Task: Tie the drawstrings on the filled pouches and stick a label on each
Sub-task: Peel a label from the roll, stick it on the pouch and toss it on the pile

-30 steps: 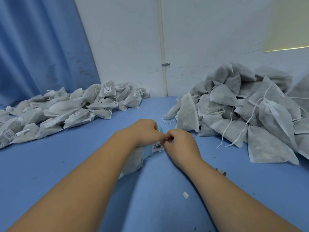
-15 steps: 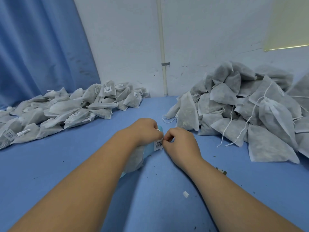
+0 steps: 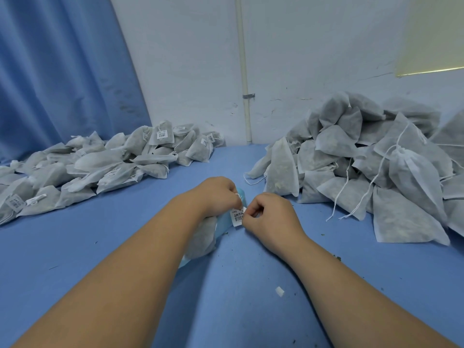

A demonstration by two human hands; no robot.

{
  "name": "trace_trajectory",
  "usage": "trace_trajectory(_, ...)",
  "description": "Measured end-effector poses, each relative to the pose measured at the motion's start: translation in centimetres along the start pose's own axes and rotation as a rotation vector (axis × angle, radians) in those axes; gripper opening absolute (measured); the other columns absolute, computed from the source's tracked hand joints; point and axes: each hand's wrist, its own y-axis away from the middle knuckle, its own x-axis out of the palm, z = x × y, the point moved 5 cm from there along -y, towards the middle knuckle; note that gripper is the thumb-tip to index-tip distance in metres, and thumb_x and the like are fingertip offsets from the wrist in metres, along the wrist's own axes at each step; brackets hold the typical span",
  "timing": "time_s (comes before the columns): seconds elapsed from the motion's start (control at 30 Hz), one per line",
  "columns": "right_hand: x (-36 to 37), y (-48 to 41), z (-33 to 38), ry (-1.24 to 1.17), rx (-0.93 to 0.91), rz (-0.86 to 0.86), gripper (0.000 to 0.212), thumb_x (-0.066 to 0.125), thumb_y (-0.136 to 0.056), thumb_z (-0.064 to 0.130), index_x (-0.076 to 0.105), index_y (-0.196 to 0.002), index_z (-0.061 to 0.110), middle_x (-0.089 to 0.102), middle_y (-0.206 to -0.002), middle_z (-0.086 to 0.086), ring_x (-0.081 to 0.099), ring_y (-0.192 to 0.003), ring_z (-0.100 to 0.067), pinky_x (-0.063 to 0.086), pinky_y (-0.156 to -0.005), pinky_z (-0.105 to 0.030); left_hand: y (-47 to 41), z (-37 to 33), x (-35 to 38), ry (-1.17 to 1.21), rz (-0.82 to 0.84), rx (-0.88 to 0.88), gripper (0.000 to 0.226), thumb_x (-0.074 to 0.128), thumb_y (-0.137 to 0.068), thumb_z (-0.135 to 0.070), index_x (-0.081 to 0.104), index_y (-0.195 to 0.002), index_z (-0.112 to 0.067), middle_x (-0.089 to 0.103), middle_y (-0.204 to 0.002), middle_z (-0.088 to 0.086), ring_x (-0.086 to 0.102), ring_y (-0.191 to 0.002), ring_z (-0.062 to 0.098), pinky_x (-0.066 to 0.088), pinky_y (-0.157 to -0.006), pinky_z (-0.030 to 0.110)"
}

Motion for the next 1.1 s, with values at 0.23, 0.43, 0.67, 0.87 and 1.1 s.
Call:
trace_trajectory(0.23, -0.17, 0.32, 0.46, 0.024, -0.052, 0.031, 0.009, 0.067, -0.072, 0.012, 0.061, -0.066, 0.015, 0.057, -0.077, 0.007, 0.052, -0.071, -0.009, 0.038, -0.06, -0.018, -0.02, -0.02, 0.13, 0.003, -0.01, 0.011, 0.019, 0.068, -0.085, -0.023, 0.053, -0.076, -0.015, 0.049, -0.069, -0.001, 0.043, -0.057, 0.011, 0.033, -0.051, 0.025)
trace_trajectory(0.43, -0.32, 0.54, 0.81, 0.006, -0.051, 0.063, 0.014, 0.066, -0.07, 0.009, 0.059, -0.062, 0.017, 0.053, -0.065, 0.01, 0.051, -0.063, -0.009, 0.04, -0.059, -0.021, 0.21, -0.16, 0.07, -0.006, -0.023, 0.028, 0.015, 0.067, -0.086, -0.021, 0.055, -0.08, -0.014, 0.049, -0.066, -0.002, 0.043, -0.055, 0.01, 0.031, -0.049, 0.025)
trace_trajectory(0.67, -0.15, 0.71, 0.92, -0.016, -0.039, 0.108, 0.017, 0.066, -0.069, 0.009, 0.059, -0.06, 0.021, 0.055, -0.06, 0.012, 0.051, -0.059, -0.006, 0.043, -0.057, -0.02, 0.31, -0.19, 0.09, 0.0, -0.021, 0.028, 0.015, 0.067, -0.088, -0.022, 0.055, -0.083, -0.015, 0.047, -0.068, -0.003, 0.041, -0.055, 0.009, 0.03, -0.049, 0.025)
trace_trajectory(0.87, -0.08, 0.67, 0.73, -0.034, -0.029, 0.118, 0.019, 0.066, -0.068, 0.01, 0.058, -0.057, 0.023, 0.053, -0.054, 0.014, 0.049, -0.052, -0.001, 0.04, -0.053, -0.014, 0.39, -0.18, 0.09, 0.014, -0.012, 0.033, 0.014, 0.067, -0.088, -0.021, 0.056, -0.084, -0.013, 0.049, -0.071, -0.001, 0.042, -0.056, 0.01, 0.031, -0.05, 0.025)
trace_trajectory(1.1, 0.02, 0.7, 0.55, -0.047, -0.041, 0.134, 0.02, 0.067, -0.068, 0.01, 0.058, -0.056, 0.024, 0.053, -0.049, 0.022, 0.049, -0.051, 0.003, 0.038, -0.049, -0.009, 0.35, -0.14, 0.05, 0.017, -0.003, 0.031, 0.014, 0.067, -0.088, -0.022, 0.057, -0.088, -0.012, 0.049, -0.073, -0.001, 0.042, -0.057, 0.01, 0.033, -0.051, 0.025)
